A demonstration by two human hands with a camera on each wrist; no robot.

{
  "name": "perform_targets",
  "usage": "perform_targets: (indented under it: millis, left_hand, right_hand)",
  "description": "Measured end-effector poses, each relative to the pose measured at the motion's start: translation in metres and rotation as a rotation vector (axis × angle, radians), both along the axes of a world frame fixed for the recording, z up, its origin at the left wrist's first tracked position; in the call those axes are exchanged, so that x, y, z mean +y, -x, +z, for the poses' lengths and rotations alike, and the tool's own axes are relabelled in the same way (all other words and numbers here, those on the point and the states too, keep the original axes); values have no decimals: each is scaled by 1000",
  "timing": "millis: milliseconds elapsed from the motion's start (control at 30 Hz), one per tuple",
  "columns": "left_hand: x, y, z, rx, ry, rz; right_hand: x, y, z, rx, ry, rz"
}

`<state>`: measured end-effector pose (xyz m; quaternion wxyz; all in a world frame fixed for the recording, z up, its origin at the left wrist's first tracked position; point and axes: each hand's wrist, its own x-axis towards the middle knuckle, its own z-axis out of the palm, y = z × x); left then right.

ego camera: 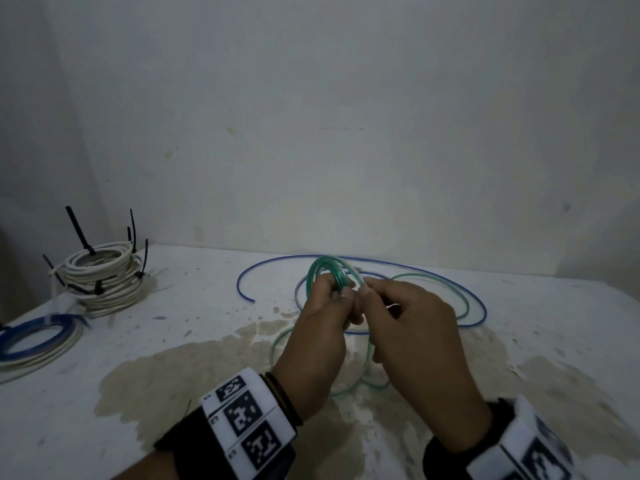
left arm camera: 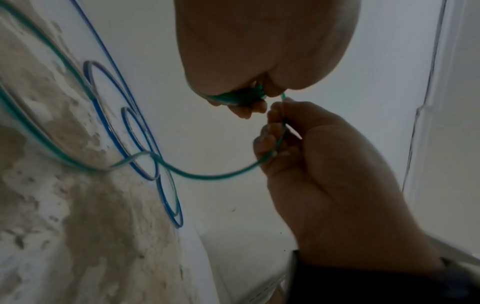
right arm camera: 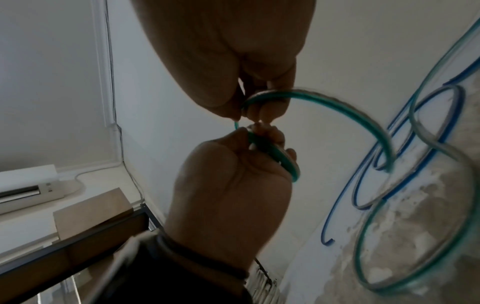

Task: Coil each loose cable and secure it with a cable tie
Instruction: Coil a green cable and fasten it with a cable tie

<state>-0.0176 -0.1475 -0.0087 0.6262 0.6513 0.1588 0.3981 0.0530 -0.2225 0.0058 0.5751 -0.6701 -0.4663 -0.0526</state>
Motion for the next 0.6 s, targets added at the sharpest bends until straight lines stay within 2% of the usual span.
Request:
perform_targets:
  millis: [167, 267, 433, 500, 533, 600]
  left_hand:
    - [-7, -1, 6, -95, 253, -116]
    - [-9, -1, 10, -170, 406, -199]
    - [-12, -2, 16, -271, 594, -242]
    - [-11, -1, 17, -195, 534, -233]
    - [-8, 0, 16, -88, 409, -182]
    - [2, 5, 15, 134, 23, 0]
  right_hand:
    - [6, -3, -14, -187, 18, -81]
    - [7, -3, -18, -246, -43, -101]
    - [8, -2, -27, -369, -73, -122]
    - [6, -6, -27, -386, -96, -144]
    - [4, -12, -23, -349, -113, -136]
    - [-4, -29, -11, -150, -41, -40]
